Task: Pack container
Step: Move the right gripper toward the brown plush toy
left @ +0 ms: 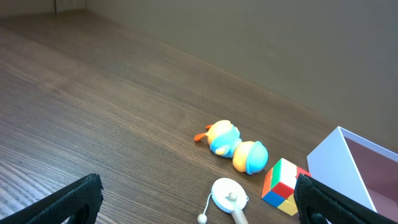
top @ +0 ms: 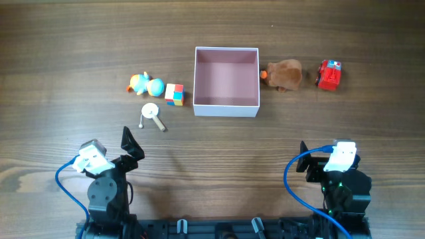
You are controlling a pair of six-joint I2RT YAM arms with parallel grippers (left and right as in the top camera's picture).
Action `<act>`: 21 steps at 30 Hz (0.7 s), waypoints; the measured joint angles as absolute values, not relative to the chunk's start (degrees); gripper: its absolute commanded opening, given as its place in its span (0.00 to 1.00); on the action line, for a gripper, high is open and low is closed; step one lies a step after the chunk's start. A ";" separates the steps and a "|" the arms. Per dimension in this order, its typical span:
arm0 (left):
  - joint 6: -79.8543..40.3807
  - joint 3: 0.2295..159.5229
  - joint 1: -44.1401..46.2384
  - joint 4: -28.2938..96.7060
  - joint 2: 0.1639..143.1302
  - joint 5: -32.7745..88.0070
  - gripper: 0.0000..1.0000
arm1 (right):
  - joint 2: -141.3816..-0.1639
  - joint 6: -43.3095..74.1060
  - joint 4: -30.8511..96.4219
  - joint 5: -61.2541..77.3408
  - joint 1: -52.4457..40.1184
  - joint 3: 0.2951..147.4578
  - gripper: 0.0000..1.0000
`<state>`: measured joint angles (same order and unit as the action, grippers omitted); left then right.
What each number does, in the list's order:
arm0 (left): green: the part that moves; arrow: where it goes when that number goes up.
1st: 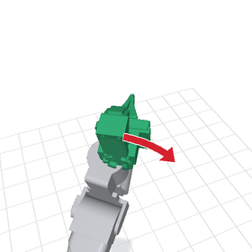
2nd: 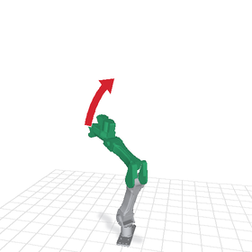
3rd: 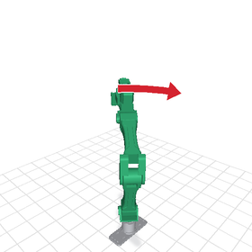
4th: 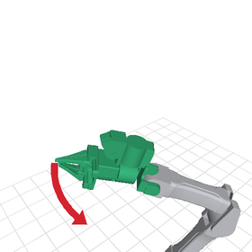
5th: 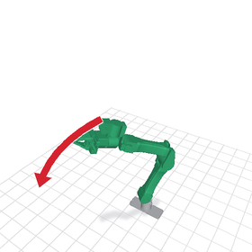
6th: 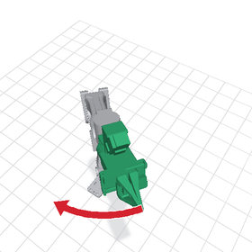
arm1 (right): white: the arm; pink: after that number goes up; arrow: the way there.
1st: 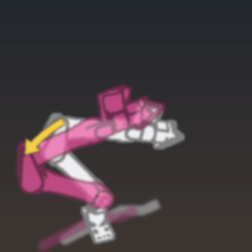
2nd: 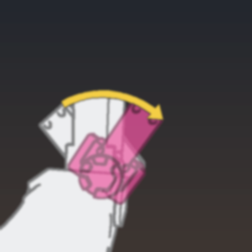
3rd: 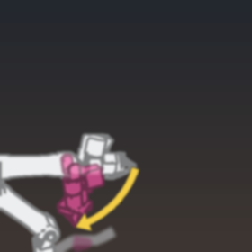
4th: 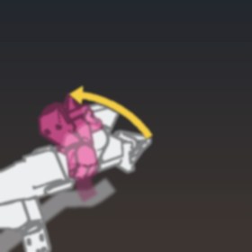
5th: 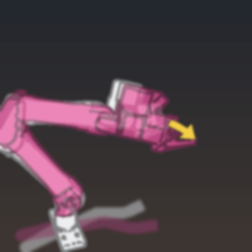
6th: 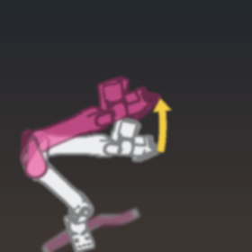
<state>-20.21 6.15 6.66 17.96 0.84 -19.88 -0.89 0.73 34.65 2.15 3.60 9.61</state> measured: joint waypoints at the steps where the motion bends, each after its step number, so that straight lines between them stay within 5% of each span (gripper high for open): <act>1: -20.21 6.15 6.66 17.96 0.84 -19.88 1.00 | -0.89 0.73 34.65 2.15 3.60 9.61 1.00; 8: -20.23 6.15 6.66 17.74 0.84 -17.21 1.00 | -0.89 2.07 32.03 4.34 3.60 9.56 1.00; 15: -20.21 6.17 6.70 19.97 2.96 -0.80 0.99 | -0.89 29.41 31.53 16.78 3.60 9.54 1.00; 21: -20.21 11.92 6.70 21.04 11.70 4.84 1.00 | -3.40 32.84 27.92 25.32 3.60 9.67 0.99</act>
<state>-20.21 11.92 6.70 21.04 11.70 4.84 -3.40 32.84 27.92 25.32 3.60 9.67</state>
